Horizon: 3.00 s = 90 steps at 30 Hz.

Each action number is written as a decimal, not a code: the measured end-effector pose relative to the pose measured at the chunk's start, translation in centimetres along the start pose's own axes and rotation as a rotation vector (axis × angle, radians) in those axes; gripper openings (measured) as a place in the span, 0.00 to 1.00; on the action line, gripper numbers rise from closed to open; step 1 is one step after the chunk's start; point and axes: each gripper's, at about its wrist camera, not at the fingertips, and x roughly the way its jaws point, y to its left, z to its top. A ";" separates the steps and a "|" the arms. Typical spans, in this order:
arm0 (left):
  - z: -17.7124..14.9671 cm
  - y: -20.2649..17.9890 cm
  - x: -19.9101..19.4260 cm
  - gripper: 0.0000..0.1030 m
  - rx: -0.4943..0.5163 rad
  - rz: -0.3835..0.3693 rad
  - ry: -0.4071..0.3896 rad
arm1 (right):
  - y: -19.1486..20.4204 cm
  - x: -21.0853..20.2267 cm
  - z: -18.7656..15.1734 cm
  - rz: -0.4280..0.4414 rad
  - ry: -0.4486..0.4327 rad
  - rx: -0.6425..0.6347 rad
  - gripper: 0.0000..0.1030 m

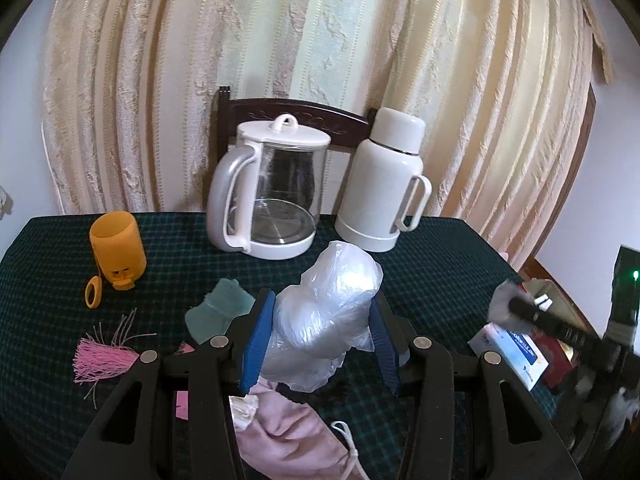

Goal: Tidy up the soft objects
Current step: 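Carry the grey cloth pad into the tin box with the right gripper, then open the right gripper in the box while the left carries the plastic bundle over it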

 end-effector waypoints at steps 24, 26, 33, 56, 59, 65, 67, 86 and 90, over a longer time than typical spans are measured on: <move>-0.4 -7.2 1.9 0.46 0.096 -0.048 0.053 | -15.3 -5.6 0.3 -0.210 -0.132 0.298 0.50; -0.5 -8.0 2.1 0.46 0.106 -0.055 0.059 | -16.3 -5.8 0.0 -0.233 -0.127 0.318 0.50; -0.9 -10.3 2.7 0.46 0.139 -0.075 0.077 | -19.5 -6.4 -0.9 -0.277 -0.116 0.388 0.54; -2.0 -19.6 5.6 0.46 0.270 -0.185 0.139 | -21.4 -9.3 -2.6 -0.383 -0.155 0.291 0.64; -2.2 -21.3 6.3 0.46 0.291 -0.212 0.150 | -21.4 -9.4 -2.7 -0.404 -0.149 0.261 0.64; -2.8 -24.9 7.4 0.46 0.335 -0.279 0.175 | -21.8 -9.7 -3.2 -0.421 -0.131 0.246 0.65; -3.0 -26.0 7.8 0.46 0.345 -0.306 0.188 | -22.0 -9.8 -3.3 -0.431 -0.129 0.240 0.65; -5.7 -35.7 10.3 0.46 0.371 -0.587 0.279 | -23.6 -12.7 -4.1 -0.533 -0.159 0.237 0.68; -6.4 -37.2 10.4 0.46 0.390 -0.615 0.286 | -23.9 -13.0 -4.2 -0.542 -0.164 0.256 0.68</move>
